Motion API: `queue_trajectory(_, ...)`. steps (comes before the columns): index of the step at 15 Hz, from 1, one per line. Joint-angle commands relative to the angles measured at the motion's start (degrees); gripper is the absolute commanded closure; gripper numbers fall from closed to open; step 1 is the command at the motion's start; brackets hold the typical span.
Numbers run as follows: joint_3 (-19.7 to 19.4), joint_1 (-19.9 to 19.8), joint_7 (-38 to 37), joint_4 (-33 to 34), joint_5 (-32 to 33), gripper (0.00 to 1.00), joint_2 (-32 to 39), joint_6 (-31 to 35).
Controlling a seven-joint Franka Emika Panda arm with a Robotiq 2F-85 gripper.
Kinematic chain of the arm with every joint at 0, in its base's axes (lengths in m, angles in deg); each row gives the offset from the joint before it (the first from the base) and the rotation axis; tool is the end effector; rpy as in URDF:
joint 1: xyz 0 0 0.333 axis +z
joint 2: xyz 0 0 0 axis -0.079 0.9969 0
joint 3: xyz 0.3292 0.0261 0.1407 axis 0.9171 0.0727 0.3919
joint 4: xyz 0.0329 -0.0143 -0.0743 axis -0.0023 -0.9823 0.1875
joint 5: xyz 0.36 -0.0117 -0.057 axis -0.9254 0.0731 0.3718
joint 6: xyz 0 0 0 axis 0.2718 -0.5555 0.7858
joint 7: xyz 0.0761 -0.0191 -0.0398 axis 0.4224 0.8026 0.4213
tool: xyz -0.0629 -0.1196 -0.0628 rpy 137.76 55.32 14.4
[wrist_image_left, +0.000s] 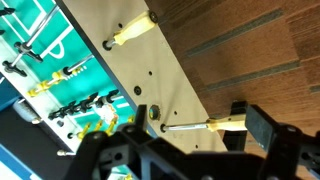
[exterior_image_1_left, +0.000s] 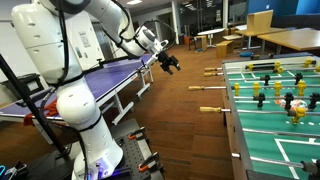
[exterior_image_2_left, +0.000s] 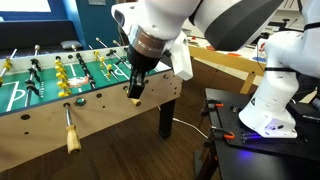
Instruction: Rotate the third handle of the table football slightly anticlockwise
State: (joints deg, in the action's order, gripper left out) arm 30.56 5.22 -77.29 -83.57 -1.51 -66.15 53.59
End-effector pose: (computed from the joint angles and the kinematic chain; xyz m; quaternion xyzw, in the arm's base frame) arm 0.4708 0.2178 0.3924 0.9487 0.1415 0.1858 0.2131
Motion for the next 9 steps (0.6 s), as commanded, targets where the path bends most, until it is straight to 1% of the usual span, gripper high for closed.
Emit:
queue_trajectory(1,-2.27,2.97,-15.73,5.02,13.34,0.00,7.30,-0.58)
queue_trajectory(5,-3.33,8.26,-33.53,8.39,27.98,0.00,16.11,-3.11)
queue_trajectory(7,-3.26,10.79,-39.41,10.18,33.70,0.00,20.66,-5.68)
queue_trajectory(9,-3.08,13.16,-43.23,12.32,37.38,0.00,25.01,-9.60)
